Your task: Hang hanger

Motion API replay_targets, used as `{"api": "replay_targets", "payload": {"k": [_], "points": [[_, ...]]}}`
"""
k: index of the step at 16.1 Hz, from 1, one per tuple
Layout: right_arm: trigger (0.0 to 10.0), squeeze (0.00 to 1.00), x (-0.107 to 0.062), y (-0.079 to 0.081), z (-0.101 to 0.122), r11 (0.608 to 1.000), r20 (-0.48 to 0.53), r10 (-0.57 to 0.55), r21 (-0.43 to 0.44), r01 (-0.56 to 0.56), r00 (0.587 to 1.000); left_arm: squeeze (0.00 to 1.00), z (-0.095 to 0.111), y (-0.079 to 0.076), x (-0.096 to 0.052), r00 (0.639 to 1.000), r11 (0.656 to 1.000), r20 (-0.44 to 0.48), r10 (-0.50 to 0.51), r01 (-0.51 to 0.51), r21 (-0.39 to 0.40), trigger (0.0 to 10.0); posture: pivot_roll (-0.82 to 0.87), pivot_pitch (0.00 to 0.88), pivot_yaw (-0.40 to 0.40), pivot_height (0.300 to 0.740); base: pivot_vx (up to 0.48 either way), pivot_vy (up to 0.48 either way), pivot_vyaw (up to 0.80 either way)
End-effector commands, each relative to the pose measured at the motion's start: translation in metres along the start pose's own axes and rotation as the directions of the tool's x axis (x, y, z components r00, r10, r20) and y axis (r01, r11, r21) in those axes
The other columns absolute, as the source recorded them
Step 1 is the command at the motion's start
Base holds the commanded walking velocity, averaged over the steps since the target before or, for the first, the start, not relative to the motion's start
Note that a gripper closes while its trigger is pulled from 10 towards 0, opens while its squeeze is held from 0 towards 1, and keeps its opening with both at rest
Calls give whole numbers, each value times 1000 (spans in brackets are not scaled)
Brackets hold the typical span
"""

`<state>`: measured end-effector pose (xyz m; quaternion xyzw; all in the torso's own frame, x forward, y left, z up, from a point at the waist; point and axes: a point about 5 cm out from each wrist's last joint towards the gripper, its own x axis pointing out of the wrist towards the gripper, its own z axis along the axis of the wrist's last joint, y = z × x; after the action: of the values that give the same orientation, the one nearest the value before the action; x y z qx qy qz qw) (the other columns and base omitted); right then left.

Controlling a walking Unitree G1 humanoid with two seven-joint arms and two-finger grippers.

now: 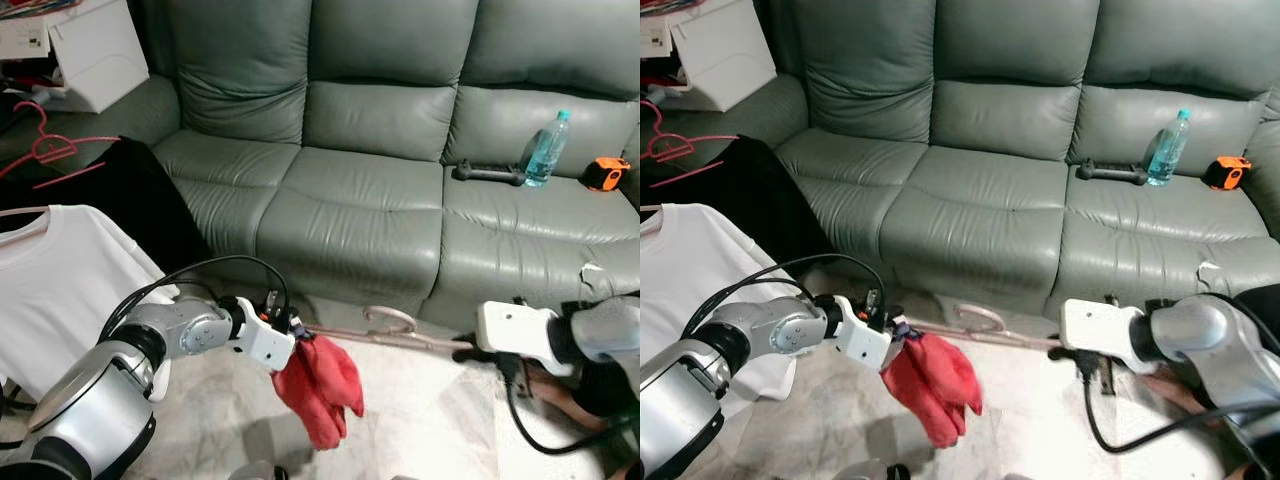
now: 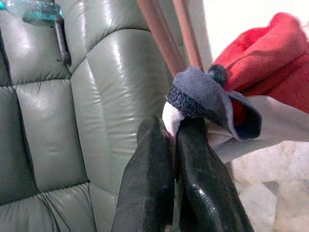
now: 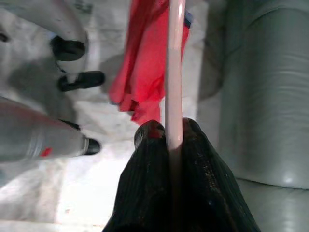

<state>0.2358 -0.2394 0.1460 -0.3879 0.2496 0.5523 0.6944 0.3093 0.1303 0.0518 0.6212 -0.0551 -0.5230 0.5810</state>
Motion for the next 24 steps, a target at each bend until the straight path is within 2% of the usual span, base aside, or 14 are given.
{"api": "replay_targets", "payload": {"k": [1, 3, 4, 8, 12, 13, 14, 19, 24], "points": [[10000, 0, -9, 2, 8, 999, 10, 31, -18, -31, 999, 0, -8, 5, -5, 999, 1000, -40, 7, -6, 19, 10000, -132, 45, 83, 740, 0, 0, 0], [10000, 0, -14, 4, 11, 999, 5, 46, -11, -46, 999, 0, -11, 4, -5, 997, 1000, -75, 0, 1, 12, 10000, -133, 45, 84, 740, 0, 0, 0], [10000, 0, -17, 5, 16, 999, 8, 50, -1, -50, 999, 0, -15, 4, -6, 994, 999, -107, 12, -16, -37, 10000, -136, 45, 85, 740, 0, 0, 0], [10000, 0, -20, 9, 14, 998, -37, 68, 16, -68, 997, 0, -18, 5, -6, 990, 995, -141, 17, -30, -94, 10000, -136, 44, 83, 740, 0, 0, 0], [10000, 0, -20, 6, 12, 999, -48, 36, 8, -35, 998, 0, -19, 4, -7, 989, 993, -146, 13, -30, -111, 10000, -132, 44, 81, 740, 0, 0, 0], [10000, 0, -20, -5, 10, 999, -68, -49, -26, 48, 996, 0, -20, 3, -8, 988, 993, -151, 6, -24, -118, 10000, -132, 44, 81, 740, 0, 0, 0], [10000, 0, -21, -7, 8, 998, -84, -64, -35, 61, 994, 0, -21, 2, -8, 988, 993, -153, 5, -23, -119, 10000, -132, 44, 81, 740, 0, 0, 0], [10000, 0, -28, -9, -8, 995, -192, -93, -42, 86, 977, 0, -20, 2, -8, 988, 992, -152, -3, -16, -125, 10000, -134, 42, 82, 740, 0, 0, 0], [10000, 0, -23, -16, -19, 991, -217, -127, -66, 115, 968, 0, -15, 4, -5, 994, 993, -108, -6, -7, -118, 10000, -133, 43, 83, 740, 0, 0, 0]]}}
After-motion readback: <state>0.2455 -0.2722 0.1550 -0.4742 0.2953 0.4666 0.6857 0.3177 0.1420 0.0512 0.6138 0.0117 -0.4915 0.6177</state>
